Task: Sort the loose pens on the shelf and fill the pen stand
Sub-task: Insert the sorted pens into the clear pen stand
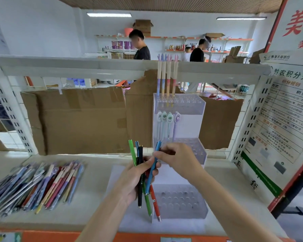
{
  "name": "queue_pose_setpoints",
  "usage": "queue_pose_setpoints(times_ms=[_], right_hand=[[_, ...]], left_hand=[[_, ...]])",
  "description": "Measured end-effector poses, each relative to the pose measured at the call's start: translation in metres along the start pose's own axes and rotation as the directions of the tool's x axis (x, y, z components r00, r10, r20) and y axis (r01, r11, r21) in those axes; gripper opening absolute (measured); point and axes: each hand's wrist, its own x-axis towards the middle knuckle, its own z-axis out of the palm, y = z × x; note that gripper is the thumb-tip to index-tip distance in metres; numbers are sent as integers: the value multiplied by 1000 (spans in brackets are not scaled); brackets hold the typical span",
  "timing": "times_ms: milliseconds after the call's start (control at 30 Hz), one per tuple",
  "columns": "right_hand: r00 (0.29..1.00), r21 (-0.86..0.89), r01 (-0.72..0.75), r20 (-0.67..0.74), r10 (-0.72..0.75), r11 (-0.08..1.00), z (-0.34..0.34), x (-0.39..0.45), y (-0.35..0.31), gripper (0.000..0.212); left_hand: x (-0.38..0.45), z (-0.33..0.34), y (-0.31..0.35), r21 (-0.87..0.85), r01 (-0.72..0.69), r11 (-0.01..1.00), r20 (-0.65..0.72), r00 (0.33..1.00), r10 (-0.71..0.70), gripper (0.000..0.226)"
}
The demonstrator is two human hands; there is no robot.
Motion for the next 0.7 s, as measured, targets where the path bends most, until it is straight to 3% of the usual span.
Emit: queue_pose_setpoints(times_ms=[100,200,300,467,600,700], right_hand=[[996,50,-19,-91,24,999,6,-4,3,24],[985,137,7,-169,17,990,6,-11,4,18],[980,17,62,-189,-57,998,11,-19,9,18],[986,-131,66,-143,-85,989,27,-27,31,20],[984,-116,51,-163,-69,992,33,-29,40,19],[985,-78,15,-168,-28,997,34,-29,41,17]], left_hand=[[-4,-7,-9,-13,6,1000,-186,982,-9,17],[-4,-25,-16,-222,70,973,-322,936,-141,25],[-4,-45,-21,-377,112,920,-342,906,-251,34],[-13,-48,-27,-273,187,944,-255,932,-258,40],[-16,-48,-28,-286,211,935,-259,922,-287,41],[-17,-49,-30,-360,202,911,-246,921,-302,23]])
